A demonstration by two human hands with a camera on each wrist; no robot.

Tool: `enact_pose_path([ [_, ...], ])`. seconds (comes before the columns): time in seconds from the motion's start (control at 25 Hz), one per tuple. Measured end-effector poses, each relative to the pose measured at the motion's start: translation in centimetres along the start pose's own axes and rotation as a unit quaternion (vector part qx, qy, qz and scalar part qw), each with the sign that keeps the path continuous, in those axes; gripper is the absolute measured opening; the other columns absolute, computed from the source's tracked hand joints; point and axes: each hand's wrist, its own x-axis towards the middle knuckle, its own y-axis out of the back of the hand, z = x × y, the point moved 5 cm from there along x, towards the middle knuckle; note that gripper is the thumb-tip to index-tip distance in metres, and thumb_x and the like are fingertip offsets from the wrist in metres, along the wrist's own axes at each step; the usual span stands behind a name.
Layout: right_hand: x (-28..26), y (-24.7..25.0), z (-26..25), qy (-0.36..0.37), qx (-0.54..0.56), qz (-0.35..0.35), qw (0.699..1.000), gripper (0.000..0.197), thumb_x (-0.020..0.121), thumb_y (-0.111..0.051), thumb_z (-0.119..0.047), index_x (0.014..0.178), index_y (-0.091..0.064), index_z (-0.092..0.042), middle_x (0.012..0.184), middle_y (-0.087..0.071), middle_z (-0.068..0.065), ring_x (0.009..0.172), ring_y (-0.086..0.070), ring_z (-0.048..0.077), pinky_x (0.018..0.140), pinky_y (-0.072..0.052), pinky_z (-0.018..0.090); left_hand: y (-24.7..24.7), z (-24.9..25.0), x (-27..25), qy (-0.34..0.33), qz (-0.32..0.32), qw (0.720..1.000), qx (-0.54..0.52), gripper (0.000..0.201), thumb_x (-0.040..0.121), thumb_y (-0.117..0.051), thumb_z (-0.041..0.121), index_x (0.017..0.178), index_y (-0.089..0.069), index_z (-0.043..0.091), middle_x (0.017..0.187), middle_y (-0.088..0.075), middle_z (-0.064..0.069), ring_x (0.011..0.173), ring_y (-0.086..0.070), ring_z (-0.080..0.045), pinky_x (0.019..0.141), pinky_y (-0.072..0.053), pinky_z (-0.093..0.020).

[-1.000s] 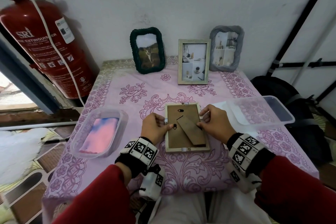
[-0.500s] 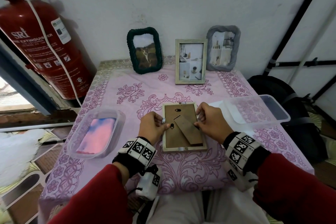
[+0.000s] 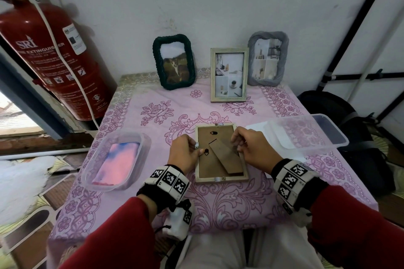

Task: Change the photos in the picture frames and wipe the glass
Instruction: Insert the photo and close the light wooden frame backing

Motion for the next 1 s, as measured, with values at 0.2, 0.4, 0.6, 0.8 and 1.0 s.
enact_pose_path([
  [0.2,0.3,-0.3,0.8,-0.025,-0.058,-0.002,0.998,0.022,0.078,-0.055,0.013,0.097,-0.065,0.008,0.098,-0.050,0.016,0.080,-0.053,0.023,0.066,-0.039,0.014,-0.1,-0.1,0.1,0.004,-0.004,1.000,0.012,0.028,0.076,-0.075,0.011,0.094,-0.059,-0.002,0.094,-0.065,-0.017,0.088,-0.062,-0.029,0.082,-0.052,-0.037],
  [0.4,0.5,-0.7,1.3,-0.054,-0.078,-0.024,0.995,0.016,0.081,-0.055,0.012,0.091,-0.068,0.012,0.101,-0.053,0.025,0.087,-0.059,0.032,0.062,-0.036,0.007,-0.6,0.3,-0.1,-0.028,-0.038,0.997,0.063,0.008,0.080,-0.067,0.008,0.086,-0.066,0.003,0.095,-0.053,-0.010,0.093,-0.057,-0.027,0.080,-0.043,-0.026],
  [0.6,0.5,-0.7,1.4,-0.053,-0.092,-0.027,0.994,0.018,0.081,-0.055,0.013,0.092,-0.068,0.012,0.100,-0.053,0.026,0.085,-0.059,0.033,0.061,-0.034,0.008,0.1,0.2,-0.1,-0.027,-0.022,0.999,0.030,0.030,0.077,-0.072,0.011,0.104,-0.060,0.004,0.091,-0.063,-0.012,0.088,-0.060,-0.025,0.082,-0.049,-0.033],
  [0.8,0.5,-0.8,1.4,-0.058,-0.083,-0.027,0.995,0.018,0.080,-0.056,0.013,0.093,-0.069,0.012,0.099,-0.054,0.026,0.086,-0.061,0.034,0.060,-0.038,0.006,-0.2,0.1,-0.2,-0.075,-0.071,0.987,0.122,0.027,0.086,-0.063,0.022,0.082,-0.066,-0.004,0.082,-0.050,-0.015,0.092,-0.054,-0.034,0.079,-0.045,-0.034],
  [1.0,0.5,-0.7,1.5,-0.069,-0.079,-0.018,0.994,0.018,0.082,-0.055,0.011,0.094,-0.068,0.010,0.094,-0.054,0.018,0.088,-0.061,0.030,0.059,-0.036,0.008,0.2,-0.8,0.0,-0.098,-0.085,0.985,0.111,0.028,0.084,-0.066,0.027,0.107,-0.071,0.011,0.104,-0.049,-0.014,0.103,-0.048,-0.027,0.092,-0.044,-0.040],
])
